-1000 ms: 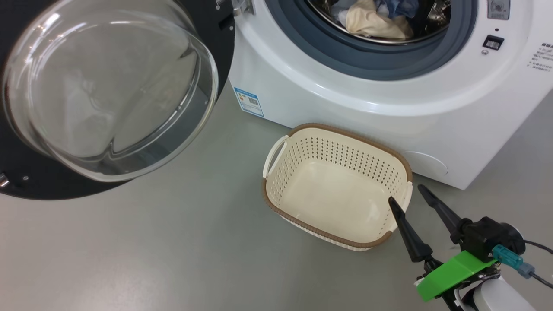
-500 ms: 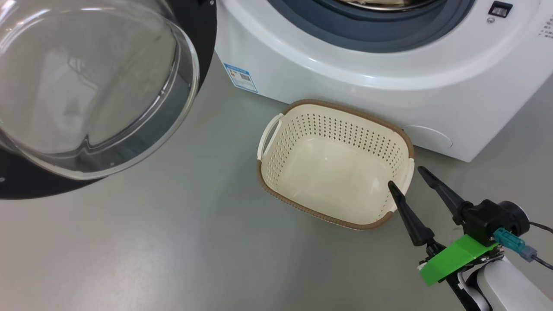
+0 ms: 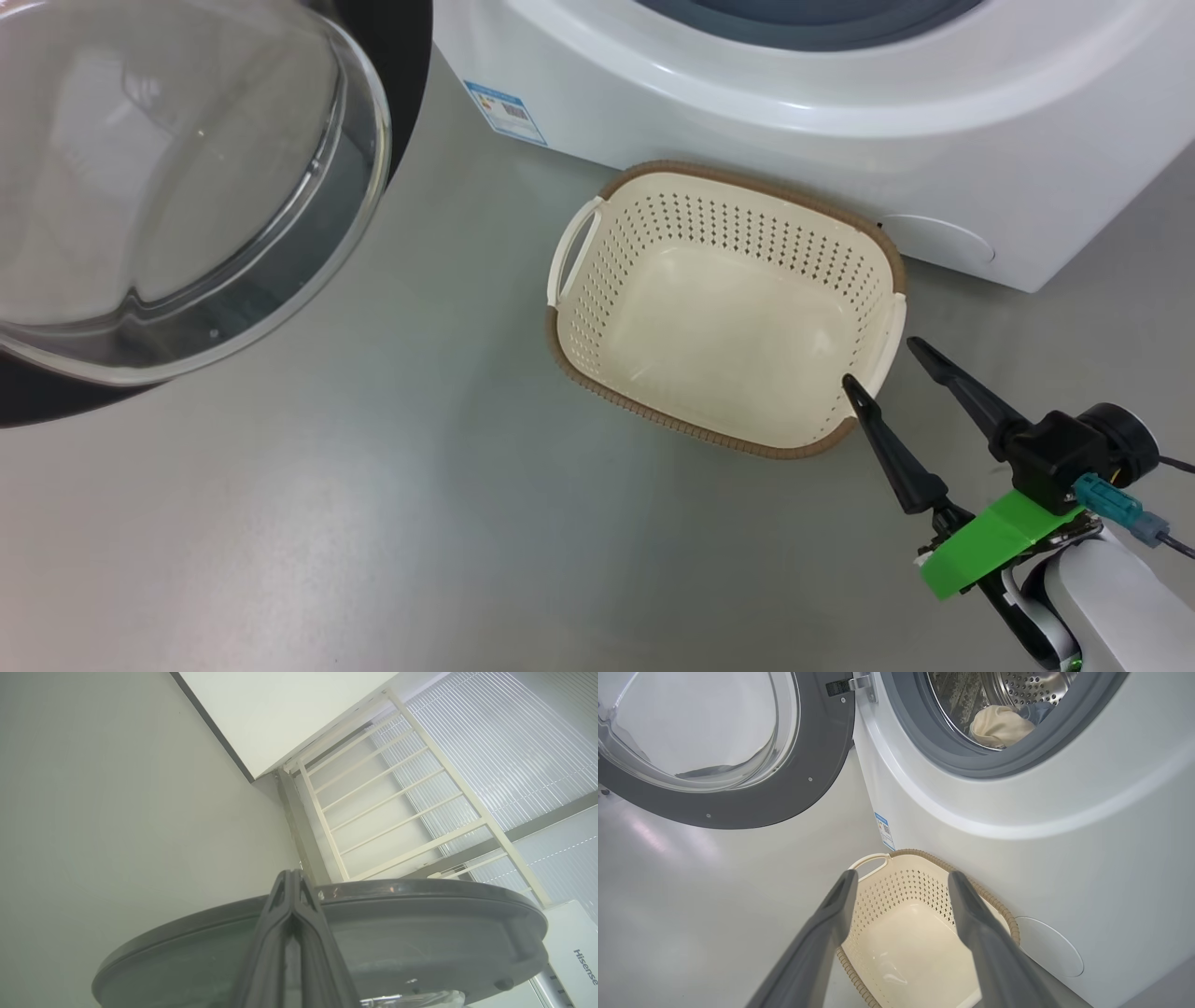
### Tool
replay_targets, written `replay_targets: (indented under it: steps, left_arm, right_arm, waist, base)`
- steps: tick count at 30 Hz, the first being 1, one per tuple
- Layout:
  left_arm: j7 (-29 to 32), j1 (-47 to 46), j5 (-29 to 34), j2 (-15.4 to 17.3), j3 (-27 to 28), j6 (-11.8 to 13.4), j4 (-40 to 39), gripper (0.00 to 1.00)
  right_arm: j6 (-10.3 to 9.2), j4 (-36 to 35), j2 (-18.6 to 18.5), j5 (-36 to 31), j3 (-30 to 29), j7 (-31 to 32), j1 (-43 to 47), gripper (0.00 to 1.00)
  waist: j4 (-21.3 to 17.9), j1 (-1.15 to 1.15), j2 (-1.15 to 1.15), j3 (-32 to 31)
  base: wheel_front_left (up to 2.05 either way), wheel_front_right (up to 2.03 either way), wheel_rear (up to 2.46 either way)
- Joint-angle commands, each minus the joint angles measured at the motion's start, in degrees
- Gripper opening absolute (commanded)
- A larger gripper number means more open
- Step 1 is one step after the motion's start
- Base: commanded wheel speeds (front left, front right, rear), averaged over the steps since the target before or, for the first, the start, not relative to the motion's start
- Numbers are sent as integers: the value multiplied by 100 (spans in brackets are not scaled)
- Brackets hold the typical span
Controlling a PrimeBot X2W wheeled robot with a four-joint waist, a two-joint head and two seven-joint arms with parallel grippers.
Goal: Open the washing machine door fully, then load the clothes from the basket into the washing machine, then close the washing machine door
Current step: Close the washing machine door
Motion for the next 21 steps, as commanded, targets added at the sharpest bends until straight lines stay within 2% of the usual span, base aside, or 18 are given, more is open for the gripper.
replay_targets:
  steps: [1, 9, 21]
  left_arm:
    - [2, -175, 80, 482, 203, 1, 8, 0]
    - [-32, -334, 187, 431, 207, 1, 181, 0]
    - [491, -411, 225, 414, 99, 1, 291, 0]
  right_arm:
    - [25, -166, -74, -63, 131, -46, -80, 100]
    - [25, -205, -162, -63, 190, -46, -179, 100]
    - [25, -192, -167, -59, 221, -46, -261, 100]
  waist:
    - [-2, 0, 0, 129]
    - [-32, 0, 0, 281]
    - [-78, 0, 0, 320]
  base:
    - [0, 0, 0]
    - [0, 0, 0]
    - [0, 0, 0]
